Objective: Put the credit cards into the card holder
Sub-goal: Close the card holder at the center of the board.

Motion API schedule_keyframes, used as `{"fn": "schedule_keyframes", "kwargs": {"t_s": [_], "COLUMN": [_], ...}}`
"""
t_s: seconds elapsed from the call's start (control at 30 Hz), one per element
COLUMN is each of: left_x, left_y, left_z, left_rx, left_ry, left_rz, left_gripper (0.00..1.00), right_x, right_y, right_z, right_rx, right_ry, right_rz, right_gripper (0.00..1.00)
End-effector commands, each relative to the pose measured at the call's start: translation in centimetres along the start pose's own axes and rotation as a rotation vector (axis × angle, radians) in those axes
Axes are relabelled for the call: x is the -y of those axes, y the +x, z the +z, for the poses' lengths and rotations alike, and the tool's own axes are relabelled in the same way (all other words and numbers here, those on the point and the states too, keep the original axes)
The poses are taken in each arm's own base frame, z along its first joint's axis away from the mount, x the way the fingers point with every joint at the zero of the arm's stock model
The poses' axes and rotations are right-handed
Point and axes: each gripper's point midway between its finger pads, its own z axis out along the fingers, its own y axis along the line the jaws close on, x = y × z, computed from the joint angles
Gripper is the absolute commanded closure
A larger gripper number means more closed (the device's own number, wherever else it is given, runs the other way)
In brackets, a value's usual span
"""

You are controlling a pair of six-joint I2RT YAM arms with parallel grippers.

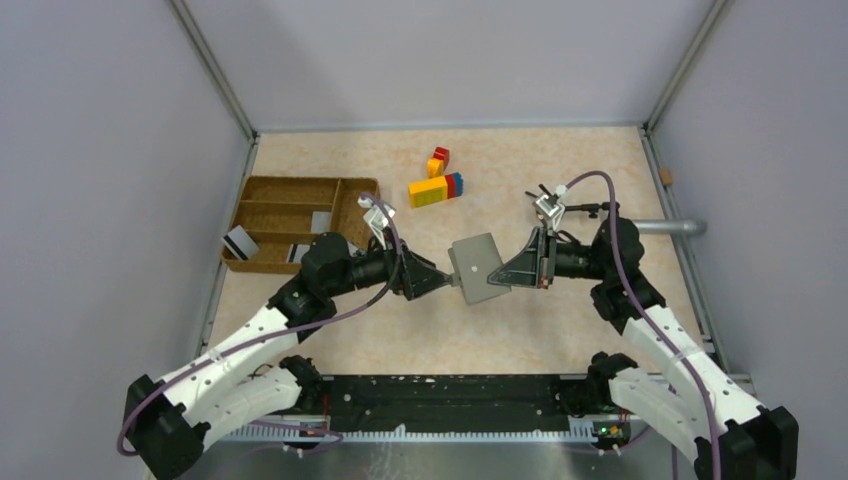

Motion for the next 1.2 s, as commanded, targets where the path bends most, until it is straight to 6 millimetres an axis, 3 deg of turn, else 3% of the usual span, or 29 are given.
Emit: {"fn": "schedule_keyframes", "kwargs": {"t_s": [0.0,0.33,0.43,0.5,0.67,0.77,0.9,1.17], "left_x": [0.8,-5.0,-6.6,-6.8,-3.7,-1.1,1.5,2.6], "left_y": [-0.3,4.3,4.3,3.4,-1.8,-3.7,-2.4,2.3], "left_z": [0.9,0.6,0.1,-0.8,-3.5,-3.6,-2.1,-1.6], "left_rx": [0.004,-0.082,-0.085,-0.089,-0.016,-0.017,-0.213,-0.459], "left_ry": [0.059,-0.128,-0.22,-0.289,-0.336,-0.261,-0.091,0.163], "left_rz": [0.0,-0.033,-0.016,0.001,0.143,0.202,0.239,0.209], "left_gripper": [0.18,0.17,0.17,0.16,0.07,0.02,0.01,0.01], "right_x": [-1.1,-1.7,-1.0,0.7,6.9,8.1,7.0,3.4], "right_y": [-0.4,-0.5,-0.3,0.0,1.5,3.1,4.8,6.5], "right_z": [-0.1,-0.1,-0.1,-0.2,-1.0,-0.4,1.1,2.0], "right_rx": [0.015,0.009,0.003,-0.008,-0.065,-0.13,-0.213,-0.325], "right_ry": [-0.038,-0.061,-0.037,0.043,0.319,0.34,0.255,0.059], "right_rz": [-0.073,-0.084,-0.082,-0.075,-0.066,-0.075,-0.141,-0.246], "right_gripper": [1.0,1.0,1.0,1.0,1.0,1.0,1.0,1.0]}}
